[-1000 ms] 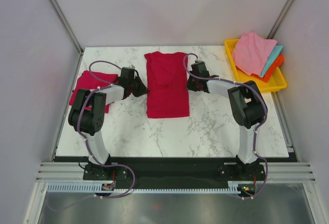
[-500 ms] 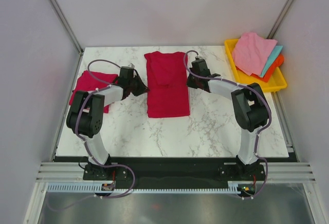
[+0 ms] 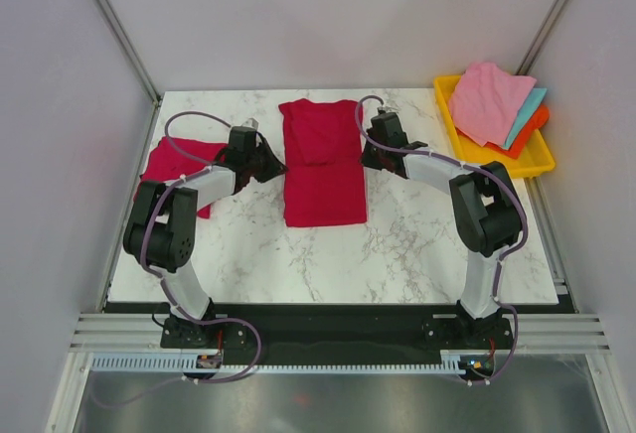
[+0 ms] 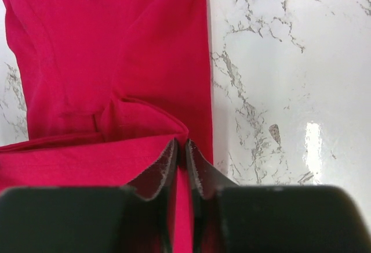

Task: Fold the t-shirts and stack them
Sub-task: Fold the tshirt

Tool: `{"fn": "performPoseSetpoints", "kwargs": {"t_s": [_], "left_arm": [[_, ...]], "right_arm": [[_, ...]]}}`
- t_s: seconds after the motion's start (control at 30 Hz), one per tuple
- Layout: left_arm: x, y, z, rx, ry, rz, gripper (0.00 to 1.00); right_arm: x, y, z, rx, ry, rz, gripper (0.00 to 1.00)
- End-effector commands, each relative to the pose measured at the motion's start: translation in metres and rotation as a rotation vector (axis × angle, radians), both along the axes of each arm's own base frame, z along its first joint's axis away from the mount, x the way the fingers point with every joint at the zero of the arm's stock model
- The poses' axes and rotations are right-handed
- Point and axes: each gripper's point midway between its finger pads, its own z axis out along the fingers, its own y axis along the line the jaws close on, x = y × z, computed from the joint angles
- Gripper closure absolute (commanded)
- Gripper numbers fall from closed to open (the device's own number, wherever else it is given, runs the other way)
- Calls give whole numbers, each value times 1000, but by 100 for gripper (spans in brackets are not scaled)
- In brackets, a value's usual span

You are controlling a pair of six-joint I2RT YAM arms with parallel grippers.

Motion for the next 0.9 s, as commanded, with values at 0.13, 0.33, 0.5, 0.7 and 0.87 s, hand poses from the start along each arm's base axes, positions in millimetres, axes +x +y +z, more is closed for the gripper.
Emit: {"fn": "performPoseSetpoints", "kwargs": {"t_s": [0.13, 0.33, 0.5, 0.7, 0.87], "left_arm": [[11, -6, 6, -1, -58, -40, 98], [12, -7, 1, 0, -42, -42, 98], [11, -5, -5, 10, -24, -37, 98], [11, -5, -6, 11, -16, -34, 98], [10, -5, -5, 7, -14, -34, 98]], "right_arm": [[3, 1, 14, 6, -35, 7, 82], [5, 4, 8, 7, -24, 16, 97], [7, -2, -1, -22, -13, -8, 65], [11, -4, -11, -39, 5, -14, 66], [14, -3, -16, -51, 10, -14, 68]]}}
